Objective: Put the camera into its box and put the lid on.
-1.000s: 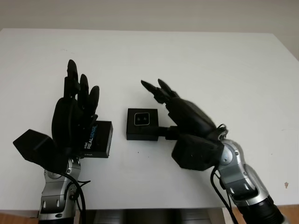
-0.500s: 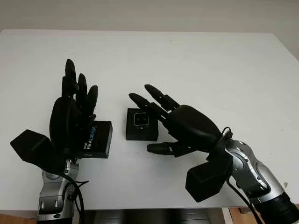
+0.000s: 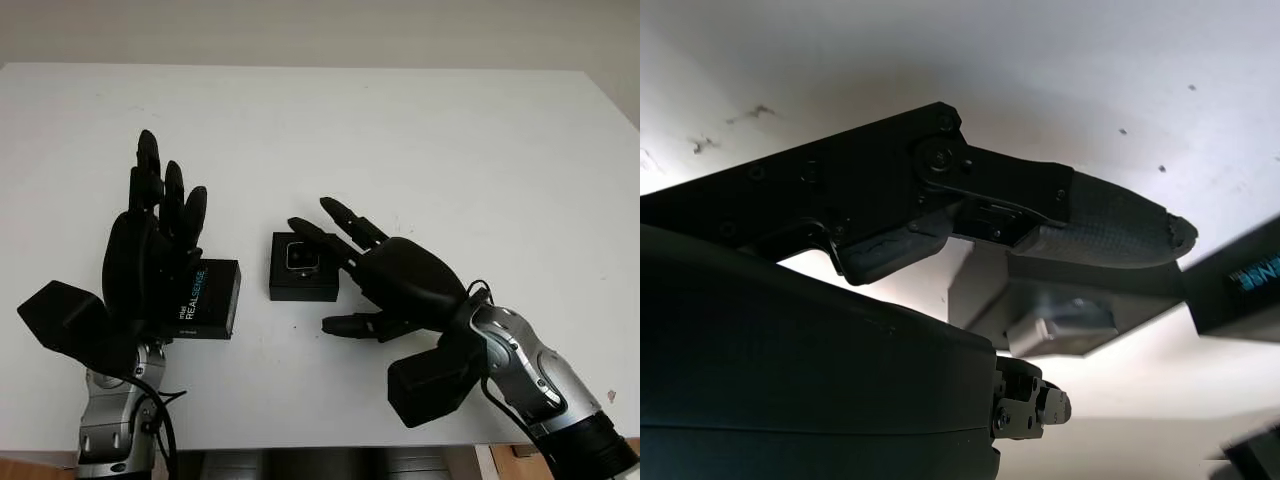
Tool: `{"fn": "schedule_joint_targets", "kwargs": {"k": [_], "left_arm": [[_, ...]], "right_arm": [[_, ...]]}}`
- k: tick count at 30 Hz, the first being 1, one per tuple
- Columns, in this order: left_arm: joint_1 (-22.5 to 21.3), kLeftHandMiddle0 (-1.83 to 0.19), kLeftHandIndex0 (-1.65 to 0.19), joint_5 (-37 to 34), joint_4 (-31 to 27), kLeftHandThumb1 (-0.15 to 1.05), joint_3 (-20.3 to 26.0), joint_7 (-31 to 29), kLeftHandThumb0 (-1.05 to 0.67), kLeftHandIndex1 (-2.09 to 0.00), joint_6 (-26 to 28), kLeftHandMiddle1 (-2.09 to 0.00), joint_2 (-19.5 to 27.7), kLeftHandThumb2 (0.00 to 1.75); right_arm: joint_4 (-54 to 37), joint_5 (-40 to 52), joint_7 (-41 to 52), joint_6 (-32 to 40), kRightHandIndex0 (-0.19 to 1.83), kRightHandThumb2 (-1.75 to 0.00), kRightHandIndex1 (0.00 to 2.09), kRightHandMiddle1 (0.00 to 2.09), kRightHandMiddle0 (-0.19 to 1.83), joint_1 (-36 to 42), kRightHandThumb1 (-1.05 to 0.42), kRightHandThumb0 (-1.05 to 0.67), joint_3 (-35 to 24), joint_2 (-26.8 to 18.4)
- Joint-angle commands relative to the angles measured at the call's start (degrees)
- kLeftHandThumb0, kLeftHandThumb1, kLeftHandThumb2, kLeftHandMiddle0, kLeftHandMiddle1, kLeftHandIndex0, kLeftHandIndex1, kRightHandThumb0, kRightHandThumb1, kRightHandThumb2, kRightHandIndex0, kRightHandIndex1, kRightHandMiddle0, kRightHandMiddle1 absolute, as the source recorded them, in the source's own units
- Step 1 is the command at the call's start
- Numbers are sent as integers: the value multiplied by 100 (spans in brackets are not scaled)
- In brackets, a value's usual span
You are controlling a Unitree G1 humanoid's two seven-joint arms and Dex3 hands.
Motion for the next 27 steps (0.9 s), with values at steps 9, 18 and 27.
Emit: {"fn": "schedule_joint_targets", "kwargs": {"k": [9, 18, 27], "left_arm": [[76, 14, 18, -27, -192, 105, 13, 16, -62, -5, 9, -5, -2, 33], [88, 14, 18, 14, -182, 105, 7, 35, -63, -5, -44, -5, -6, 33], [108, 14, 18, 39, -197, 105, 44, -25, -63, -5, -146, -5, 67, 35]], "right_arm": [[-37, -76, 305, 350, -19, -70, 0, 5, -13, 146, -105, -95, 85, -23], [-140, -170, 297, 292, -19, -71, 0, 5, -13, 204, -105, -95, 104, -103], [-419, 698, -198, 432, -19, -72, 0, 0, -19, 305, -105, -89, -557, 275]]}}
